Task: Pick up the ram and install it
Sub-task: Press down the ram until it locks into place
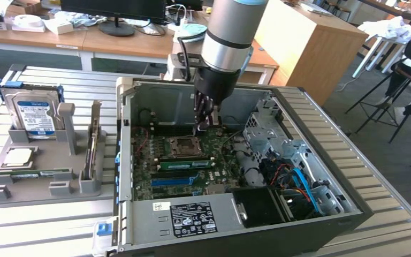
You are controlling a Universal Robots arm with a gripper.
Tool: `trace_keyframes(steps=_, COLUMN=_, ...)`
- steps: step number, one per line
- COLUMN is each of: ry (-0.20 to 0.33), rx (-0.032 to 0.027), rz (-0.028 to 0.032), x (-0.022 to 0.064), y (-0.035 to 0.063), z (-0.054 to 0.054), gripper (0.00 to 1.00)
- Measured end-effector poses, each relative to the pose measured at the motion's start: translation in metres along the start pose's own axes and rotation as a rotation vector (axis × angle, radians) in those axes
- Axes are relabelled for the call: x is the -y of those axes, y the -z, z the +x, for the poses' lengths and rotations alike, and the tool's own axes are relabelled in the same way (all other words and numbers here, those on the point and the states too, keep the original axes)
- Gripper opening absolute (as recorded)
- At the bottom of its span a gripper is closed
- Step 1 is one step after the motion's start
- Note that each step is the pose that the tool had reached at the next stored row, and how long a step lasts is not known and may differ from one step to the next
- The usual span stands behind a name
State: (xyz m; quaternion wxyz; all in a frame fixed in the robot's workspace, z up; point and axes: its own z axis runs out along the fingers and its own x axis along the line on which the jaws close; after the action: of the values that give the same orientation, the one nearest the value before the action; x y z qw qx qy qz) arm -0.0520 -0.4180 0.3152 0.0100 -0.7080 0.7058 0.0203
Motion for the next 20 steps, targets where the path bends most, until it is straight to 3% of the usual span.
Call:
trace_keyframes(steps=11, ry=-0.001, rx=-0.0001, rz=0.0012, x=-0.0010, y=0.0000, z=-0.0001, gripper=0.10)
trace_keyframes(steps=20, ry=-0.157, rx=0.0021, rz=0.0079, x=-0.0010, y=-0.0001, z=0.0000, gripper=0.10)
